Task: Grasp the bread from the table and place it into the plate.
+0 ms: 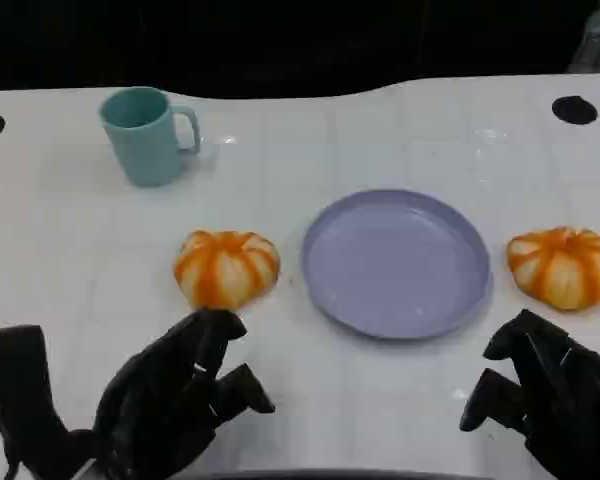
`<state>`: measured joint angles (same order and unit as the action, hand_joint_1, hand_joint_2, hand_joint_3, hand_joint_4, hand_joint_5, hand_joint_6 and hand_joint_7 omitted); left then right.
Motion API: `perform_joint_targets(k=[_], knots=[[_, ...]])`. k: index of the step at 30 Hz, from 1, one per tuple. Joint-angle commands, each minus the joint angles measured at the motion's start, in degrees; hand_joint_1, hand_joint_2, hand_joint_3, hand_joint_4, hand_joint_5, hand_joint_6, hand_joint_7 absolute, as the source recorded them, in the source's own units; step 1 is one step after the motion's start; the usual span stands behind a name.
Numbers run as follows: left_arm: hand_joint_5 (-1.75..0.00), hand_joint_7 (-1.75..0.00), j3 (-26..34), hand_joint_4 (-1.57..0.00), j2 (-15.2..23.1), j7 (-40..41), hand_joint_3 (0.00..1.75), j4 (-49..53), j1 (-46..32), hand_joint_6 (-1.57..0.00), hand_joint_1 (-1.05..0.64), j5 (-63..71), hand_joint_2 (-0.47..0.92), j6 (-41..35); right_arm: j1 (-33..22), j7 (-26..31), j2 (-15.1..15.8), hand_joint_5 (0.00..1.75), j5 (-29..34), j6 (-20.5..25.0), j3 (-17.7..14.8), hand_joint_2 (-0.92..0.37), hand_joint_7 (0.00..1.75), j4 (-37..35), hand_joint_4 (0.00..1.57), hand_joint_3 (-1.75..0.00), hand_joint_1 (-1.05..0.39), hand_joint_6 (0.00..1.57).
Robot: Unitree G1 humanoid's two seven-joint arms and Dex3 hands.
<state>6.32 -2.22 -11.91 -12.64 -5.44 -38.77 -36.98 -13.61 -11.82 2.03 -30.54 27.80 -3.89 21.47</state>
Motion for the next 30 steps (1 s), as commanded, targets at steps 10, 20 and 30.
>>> perform_joint_targets(k=[10, 20, 30], knots=[[-1.75, -1.63, 0.33, -0.74, 0.54, -0.01, 0.48, 0.37, 0.72, -0.54, -0.52, 0.16, 0.92, 0.15, 0.18, 0.08, 0.53, 1.75, -0.15, -0.19, -0.60, -0.92, 1.60, 0.61, 0.67, -0.26, -0.50, 0.54], [-1.75, -1.63, 0.39, -0.74, 0.60, -0.02, 0.47, 0.39, 0.73, -0.55, -0.53, 0.22, 0.92, 0.23, 0.30, 0.10, 0.39, 1.75, -0.34, -0.10, -0.67, -0.92, 1.60, 0.39, 0.67, -0.26, -0.50, 0.54], [-1.53, -1.17, -4.76, -0.59, 4.70, -4.77, 0.38, 0.94, 1.21, -0.52, -0.57, 11.11, 0.92, 11.89, 0.49, 0.98, -0.10, 1.75, 0.26, -0.17, -0.19, -0.92, 1.59, 0.63, 0.67, -0.26, -0.50, 0.54]])
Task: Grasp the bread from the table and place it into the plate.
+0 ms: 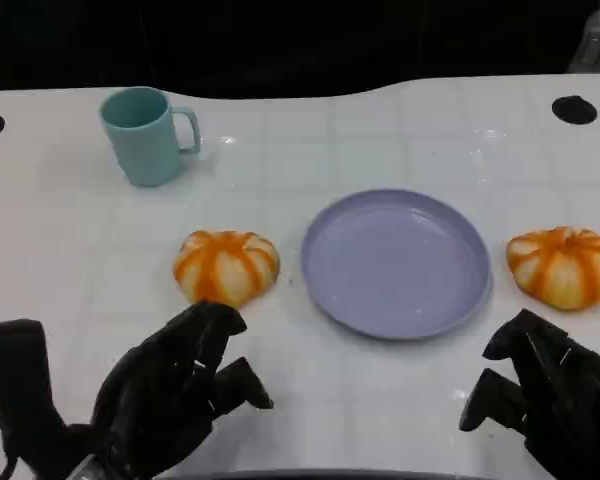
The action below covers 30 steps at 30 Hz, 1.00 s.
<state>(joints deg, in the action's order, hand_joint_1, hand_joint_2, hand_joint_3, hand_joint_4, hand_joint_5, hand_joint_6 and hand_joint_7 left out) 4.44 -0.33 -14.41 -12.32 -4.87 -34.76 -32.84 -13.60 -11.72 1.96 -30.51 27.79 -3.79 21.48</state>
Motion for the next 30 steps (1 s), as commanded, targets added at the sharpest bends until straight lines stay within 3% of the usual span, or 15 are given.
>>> perform_joint_targets(k=[1, 4, 10, 12, 16, 23, 27, 30], knots=[[-1.47, -1.03, -3.94, -0.58, 3.44, -2.22, 0.35, 0.94, 0.94, -0.52, -0.56, 9.86, 0.92, 10.25, 0.64, 1.09, -0.14, 1.75, -0.02, 0.16, -0.32, -0.92, 1.59, 0.61, 0.67, -0.26, -0.50, 0.54], [-1.31, -0.69, -6.38, -0.55, 5.00, -1.60, 0.29, 2.25, 2.31, -0.56, -0.48, 17.17, 0.92, 16.85, 0.97, 1.09, -0.58, 1.75, -0.67, 0.06, -0.49, -0.92, 1.59, 0.24, 0.68, -0.25, -0.48, 0.54], [-1.01, -0.34, -11.94, -0.43, 12.89, -0.05, 0.13, 3.86, 7.36, -0.52, -0.40, 36.03, 0.92, 24.95, 1.47, 1.42, -0.91, 1.75, -0.66, 0.39, -0.65, -0.91, 1.58, 0.00, 0.68, -0.24, -0.50, 0.55], [-0.99, -0.31, -13.70, -0.42, 15.32, 1.18, 0.12, 4.80, 9.09, -0.53, -0.39, 42.34, 0.92, 27.18, 1.52, 1.61, -1.06, 1.75, -0.63, 0.50, -0.66, -0.91, 1.58, 0.08, 0.68, -0.24, -0.50, 0.56], [-0.68, -0.10, -17.91, -0.34, 20.66, 6.87, 0.01, 8.21, 13.35, -0.58, -0.35, 58.76, 0.90, 34.07, 1.64, 1.56, -1.07, 1.75, -0.57, 0.48, -0.69, -0.91, 1.57, 0.00, 0.67, -0.23, -0.49, 0.55], [-0.55, -0.02, -20.00, -0.26, 22.43, 13.62, 0.00, 13.17, 17.55, -0.54, -0.37, 70.80, 0.85, 39.37, 1.77, 1.84, -0.98, 1.75, -0.32, 0.60, -0.77, -0.92, 1.57, -0.14, 0.67, -0.23, -0.49, 0.56], [-0.48, 0.00, -24.29, -0.10, 25.05, 13.85, 0.00, 13.32, 21.92, -0.39, -0.41, 85.47, 0.80, 35.80, 1.77, 1.57, -0.75, 1.75, -0.34, 0.58, -0.87, -0.92, 1.58, -0.23, 0.67, -0.22, -0.50, 0.56], [-0.45, 0.00, -25.50, -0.04, 25.11, 13.16, 0.00, 13.87, 23.07, -0.35, -0.42, 89.15, 0.78, 34.61, 1.66, 1.13, -0.62, 1.75, -0.28, 0.27, -0.88, -0.92, 1.58, -0.36, 0.67, -0.22, -0.50, 0.56]])
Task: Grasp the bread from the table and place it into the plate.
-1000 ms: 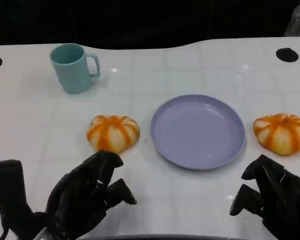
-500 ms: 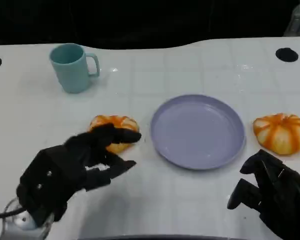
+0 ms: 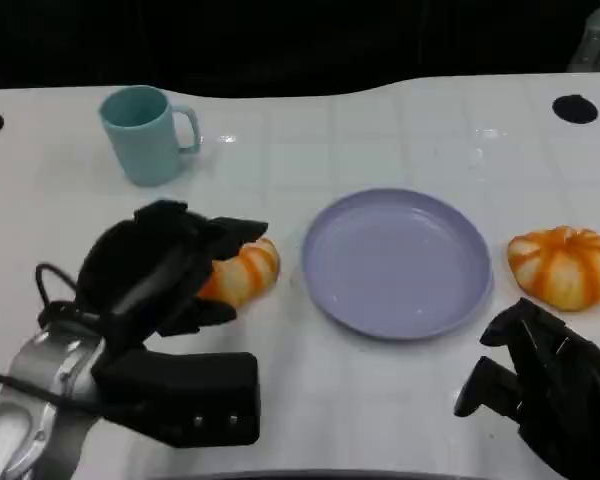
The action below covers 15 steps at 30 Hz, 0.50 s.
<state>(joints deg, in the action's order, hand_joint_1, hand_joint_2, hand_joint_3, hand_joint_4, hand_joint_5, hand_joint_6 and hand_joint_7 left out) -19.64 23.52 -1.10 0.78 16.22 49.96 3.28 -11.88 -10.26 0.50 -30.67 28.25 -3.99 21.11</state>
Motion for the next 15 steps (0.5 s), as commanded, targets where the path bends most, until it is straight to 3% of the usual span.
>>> perform_joint_targets(k=[1, 5, 15], knots=[[-0.46, 0.00, -1.46, -0.03, 1.17, -0.19, 0.00, 0.80, 2.03, -0.35, -0.42, 4.77, 0.78, -1.63, -0.08, -0.36, 0.84, 1.75, -0.12, -0.21, -0.69, -0.92, 1.58, 0.00, 0.67, -0.22, -0.50, 0.55], [-0.39, 0.00, -3.98, 0.00, 0.62, -4.04, 0.00, 6.68, 6.24, -0.28, -0.41, 6.01, 0.78, -2.20, -0.33, -0.25, 1.01, 1.75, -0.22, 0.09, -0.81, -0.92, 1.59, 0.38, 0.67, -0.22, -0.50, 0.55], [-0.31, 0.00, -8.38, -0.01, -1.70, -5.02, 0.01, 23.60, 15.36, -0.26, -0.40, 4.38, 0.77, 0.24, -0.86, -0.61, 1.04, 1.75, -0.39, 0.10, -0.94, -0.92, 1.58, 0.68, 0.68, -0.23, -0.49, 0.55]])
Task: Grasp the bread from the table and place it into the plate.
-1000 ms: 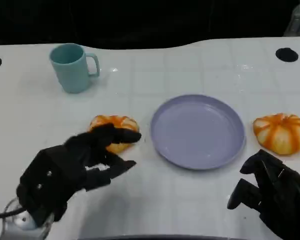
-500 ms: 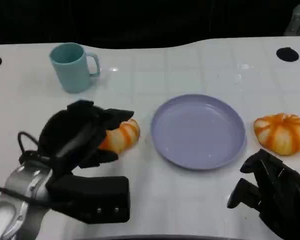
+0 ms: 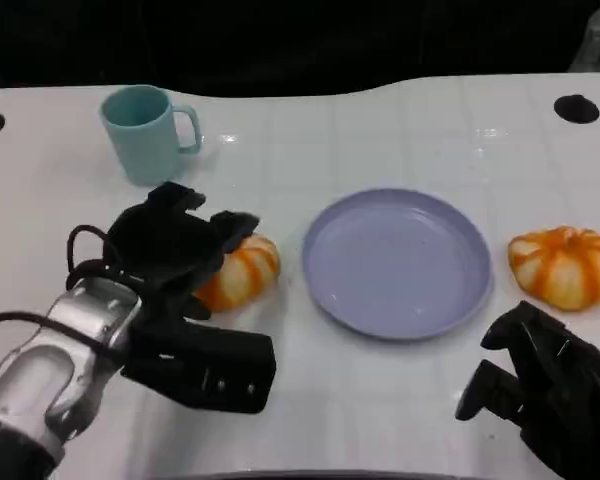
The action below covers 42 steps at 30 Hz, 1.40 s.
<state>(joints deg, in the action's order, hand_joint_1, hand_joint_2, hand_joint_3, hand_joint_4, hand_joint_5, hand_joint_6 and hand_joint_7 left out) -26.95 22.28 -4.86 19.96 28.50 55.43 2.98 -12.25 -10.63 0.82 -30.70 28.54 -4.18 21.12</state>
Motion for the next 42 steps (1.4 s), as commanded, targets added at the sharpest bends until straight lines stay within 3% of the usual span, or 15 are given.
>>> perform_joint_targets(k=[1, 7, 12, 22, 28, 33, 36, 37, 39, 40, 41, 42], knots=[[-0.30, 0.00, -1.68, -0.01, -1.41, -1.47, 0.01, 7.83, 4.79, -0.25, -0.40, -1.18, 0.78, 0.48, -0.70, -0.15, 0.72, 1.75, -0.31, -0.09, -0.73, -0.92, 1.58, 0.89, 0.67, -0.23, -0.49, 0.55], [-0.25, 0.00, -4.78, 0.00, -5.83, 1.46, 0.00, 23.98, 12.39, -0.22, -0.48, -0.92, 0.75, 1.20, -1.82, 0.09, 0.60, 1.75, -0.49, 0.33, -0.46, -0.92, 1.58, 2.17, 0.67, -0.22, -0.50, 0.55], [-0.22, 0.00, -5.90, 0.00, -8.14, 7.35, 0.00, 32.75, 15.68, -0.22, -0.48, -1.69, 0.76, 3.23, -2.42, -0.74, 1.02, 1.75, -0.01, -0.40, -0.16, -0.92, 1.57, 2.47, 0.66, -0.24, -0.50, 0.54], [-0.15, 0.00, -7.46, 0.00, -13.05, 11.43, 0.01, 48.11, 22.21, -0.16, -0.43, -4.54, 0.80, 3.83, -3.20, -2.13, 1.41, 1.75, -0.66, -0.64, -0.44, -0.92, 1.56, 2.67, 0.66, -0.26, -0.50, 0.55], [-0.18, -0.03, -8.08, -0.09, -14.30, 10.88, 0.02, 52.18, 24.09, -0.23, -0.32, -6.09, 0.84, 5.35, -3.53, -2.87, 1.81, 1.75, -0.94, -0.89, -0.64, -0.92, 1.56, 2.84, 0.66, -0.28, -0.51, 0.54], [-0.14, -0.02, -8.16, -0.32, -14.28, 12.40, 0.01, 53.33, 23.99, -0.39, -0.19, -7.31, 0.89, 7.22, -3.63, -3.43, 1.97, 1.75, -1.29, -1.09, -0.97, -0.92, 1.56, 2.66, 0.65, -0.29, -0.51, 0.53], [-0.29, -0.09, -5.57, -0.73, -14.31, 16.12, 0.05, 53.77, 22.68, -0.76, -0.20, -10.42, 0.91, 9.63, -3.79, -3.60, 2.11, 1.75, -1.44, -1.09, -1.11, -0.92, 1.56, 2.67, 0.65, -0.29, -0.52, 0.53], [-0.54, -0.11, -5.56, -0.86, -14.13, 18.11, 0.09, 53.87, 22.37, -0.94, -0.20, -10.59, 0.92, 10.59, -3.87, -3.51, 2.15, 1.75, -1.37, -1.00, -1.10, -0.92, 1.56, 2.83, 0.65, -0.29, -0.52, 0.52], [-1.23, -0.19, -6.16, -0.87, -13.84, 21.63, 0.14, 54.13, 22.01, -1.16, -0.20, -10.21, 0.92, 11.82, -3.95, -3.39, 2.26, 1.75, -1.27, -0.87, -1.12, -0.92, 1.57, 3.03, 0.65, -0.29, -0.52, 0.52], [-1.53, -0.86, -6.45, -0.88, -13.81, 22.99, 0.23, 54.30, 21.91, -0.98, -0.20, -9.99, 0.92, 11.93, -3.95, -3.42, 2.28, 1.75, -1.29, -0.86, -1.18, -0.92, 1.57, 2.98, 0.65, -0.29, -0.52, 0.52], [-1.64, -1.19, -6.48, -0.88, -13.86, 24.05, 0.27, 54.48, 21.81, -0.84, -0.21, -10.05, 0.92, 11.89, -3.90, -3.62, 2.26, 1.75, -1.45, -0.94, -1.27, -0.92, 1.57, 2.79, 0.65, -0.29, -0.52, 0.52], [-1.69, -1.36, -6.50, -0.87, -13.95, 24.93, 0.28, 54.65, 21.77, -0.75, -0.22, -10.13, 0.92, 11.67, -3.86, -3.75, 2.22, 1.75, -1.63, -0.96, -1.37, -0.92, 1.57, 2.65, 0.65, -0.29, -0.52, 0.52]])
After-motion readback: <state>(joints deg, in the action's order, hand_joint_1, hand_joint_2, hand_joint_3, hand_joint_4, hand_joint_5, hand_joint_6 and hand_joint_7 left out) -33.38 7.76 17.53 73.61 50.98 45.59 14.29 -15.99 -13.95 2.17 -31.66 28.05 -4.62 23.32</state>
